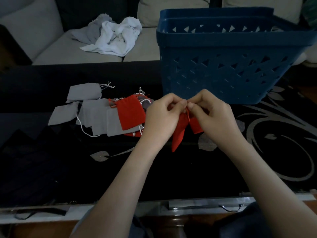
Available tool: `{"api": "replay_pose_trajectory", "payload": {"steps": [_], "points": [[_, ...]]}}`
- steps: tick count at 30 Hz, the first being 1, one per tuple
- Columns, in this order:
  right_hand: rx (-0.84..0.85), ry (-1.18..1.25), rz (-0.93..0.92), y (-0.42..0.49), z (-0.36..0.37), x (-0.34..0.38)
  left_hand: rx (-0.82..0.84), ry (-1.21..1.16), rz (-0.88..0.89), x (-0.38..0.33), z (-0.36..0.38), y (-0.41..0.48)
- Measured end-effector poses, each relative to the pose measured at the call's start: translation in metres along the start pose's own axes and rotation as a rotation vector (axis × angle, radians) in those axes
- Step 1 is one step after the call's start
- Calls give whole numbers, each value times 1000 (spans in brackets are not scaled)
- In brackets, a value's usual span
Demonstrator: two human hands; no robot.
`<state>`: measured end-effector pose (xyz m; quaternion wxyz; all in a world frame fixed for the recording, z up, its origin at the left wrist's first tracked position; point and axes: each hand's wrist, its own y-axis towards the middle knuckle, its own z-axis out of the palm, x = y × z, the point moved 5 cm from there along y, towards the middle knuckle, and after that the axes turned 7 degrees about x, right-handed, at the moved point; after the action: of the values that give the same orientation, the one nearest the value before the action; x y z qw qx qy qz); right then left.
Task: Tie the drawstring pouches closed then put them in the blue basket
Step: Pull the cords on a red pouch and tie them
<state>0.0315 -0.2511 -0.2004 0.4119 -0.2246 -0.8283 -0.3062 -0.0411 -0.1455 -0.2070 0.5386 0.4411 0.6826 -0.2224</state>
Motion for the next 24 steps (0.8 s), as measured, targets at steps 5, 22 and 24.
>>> {"api": "replay_pose_trajectory", "payload": {"steps": [5, 22, 24], "points": [[-26, -89, -27, 1, -3, -1, 48, -108, -76, 5, 4, 0], [105, 43, 240, 3, 4, -18, 14, -379, -225, 14, 10, 1], [111, 116, 283, 3, 6, -21, -24, -380, -220, 14, 9, 1]]}}
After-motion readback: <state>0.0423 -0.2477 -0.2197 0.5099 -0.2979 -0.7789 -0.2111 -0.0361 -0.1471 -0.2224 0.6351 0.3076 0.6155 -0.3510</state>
